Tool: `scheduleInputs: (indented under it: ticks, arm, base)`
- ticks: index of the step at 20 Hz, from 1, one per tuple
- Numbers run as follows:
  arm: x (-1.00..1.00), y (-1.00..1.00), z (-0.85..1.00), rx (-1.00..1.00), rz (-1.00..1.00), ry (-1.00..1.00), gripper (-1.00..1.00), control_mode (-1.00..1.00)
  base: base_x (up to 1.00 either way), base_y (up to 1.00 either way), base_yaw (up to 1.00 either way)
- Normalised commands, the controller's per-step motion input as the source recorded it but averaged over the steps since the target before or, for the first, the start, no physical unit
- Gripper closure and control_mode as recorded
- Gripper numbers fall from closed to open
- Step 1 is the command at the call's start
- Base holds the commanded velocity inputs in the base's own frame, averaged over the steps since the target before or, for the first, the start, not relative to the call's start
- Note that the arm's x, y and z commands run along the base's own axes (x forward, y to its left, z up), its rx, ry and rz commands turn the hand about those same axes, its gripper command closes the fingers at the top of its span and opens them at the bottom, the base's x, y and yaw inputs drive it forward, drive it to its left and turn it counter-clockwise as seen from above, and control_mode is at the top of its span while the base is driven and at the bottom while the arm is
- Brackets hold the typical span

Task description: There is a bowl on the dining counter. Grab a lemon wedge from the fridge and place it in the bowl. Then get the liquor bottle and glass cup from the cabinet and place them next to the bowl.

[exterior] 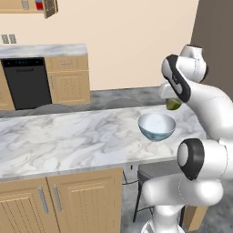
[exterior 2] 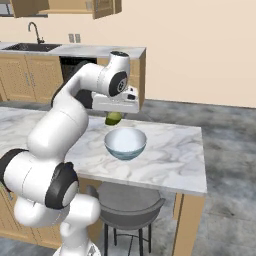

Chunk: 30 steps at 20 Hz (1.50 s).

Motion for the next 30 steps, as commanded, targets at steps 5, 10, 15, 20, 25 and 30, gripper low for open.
scheduleInputs:
  ticks: [5,10,15,20,25,30]
  arm:
    - [0.43,-0.03,-0.42,-0.07,0.0,0.0,1.0,-1.0]
    - [0.3,0.0,-0.41,-0.08,0.0,-0.01,1.0,-1.0]
    - [0.32,0.0,-0.4,-0.03,0.0,0.0,1.0,-1.0]
    - [0.26,0.0,-0.38,0.0,0.0,0.0,1.0,-1.0]
    - [0.15,0.0,-0.43,0.0,0.0,0.0,1.0,-1.0]
    - [0.08,-0.03,-0.44,0.0,0.0,0.0,1.0,-1.0]
  base:
    - [0.0,0.0,0.0]
    - [0.0,0.0,0.0]
    - [0.0,0.0,0.0]
    - [0.0,0.0,0.0]
    - [0.0,0.0,0.0]
    - [0.0,0.0,0.0]
